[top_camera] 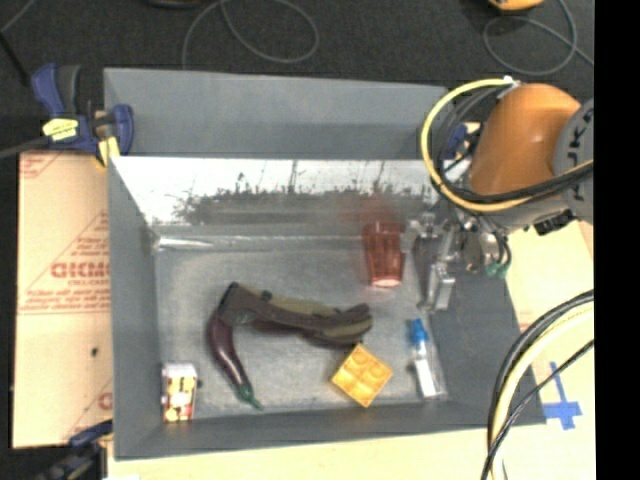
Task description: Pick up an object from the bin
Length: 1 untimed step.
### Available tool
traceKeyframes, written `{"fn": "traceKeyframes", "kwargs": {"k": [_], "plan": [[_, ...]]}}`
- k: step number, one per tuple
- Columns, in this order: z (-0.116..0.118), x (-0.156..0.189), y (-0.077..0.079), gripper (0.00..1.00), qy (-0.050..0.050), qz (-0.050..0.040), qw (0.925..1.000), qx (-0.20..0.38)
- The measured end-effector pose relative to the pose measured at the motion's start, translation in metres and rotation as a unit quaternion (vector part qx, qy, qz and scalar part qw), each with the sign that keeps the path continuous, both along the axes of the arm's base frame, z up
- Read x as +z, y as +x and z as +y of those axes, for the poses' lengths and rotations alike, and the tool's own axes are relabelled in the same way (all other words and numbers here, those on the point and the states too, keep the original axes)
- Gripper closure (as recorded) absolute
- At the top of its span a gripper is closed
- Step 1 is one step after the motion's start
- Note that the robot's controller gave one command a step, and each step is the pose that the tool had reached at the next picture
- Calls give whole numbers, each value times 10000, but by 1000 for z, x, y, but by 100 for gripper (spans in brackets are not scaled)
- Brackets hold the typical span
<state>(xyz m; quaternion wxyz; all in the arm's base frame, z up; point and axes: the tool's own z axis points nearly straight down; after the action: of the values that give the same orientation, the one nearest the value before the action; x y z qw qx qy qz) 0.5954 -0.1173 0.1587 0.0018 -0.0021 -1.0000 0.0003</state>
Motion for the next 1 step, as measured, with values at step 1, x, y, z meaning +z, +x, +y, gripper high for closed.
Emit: {"fn": "traceKeyframes", "kwargs": {"k": [1], "plan": [[0, 5, 1, 0, -5, -37, 10000, 10]]}}
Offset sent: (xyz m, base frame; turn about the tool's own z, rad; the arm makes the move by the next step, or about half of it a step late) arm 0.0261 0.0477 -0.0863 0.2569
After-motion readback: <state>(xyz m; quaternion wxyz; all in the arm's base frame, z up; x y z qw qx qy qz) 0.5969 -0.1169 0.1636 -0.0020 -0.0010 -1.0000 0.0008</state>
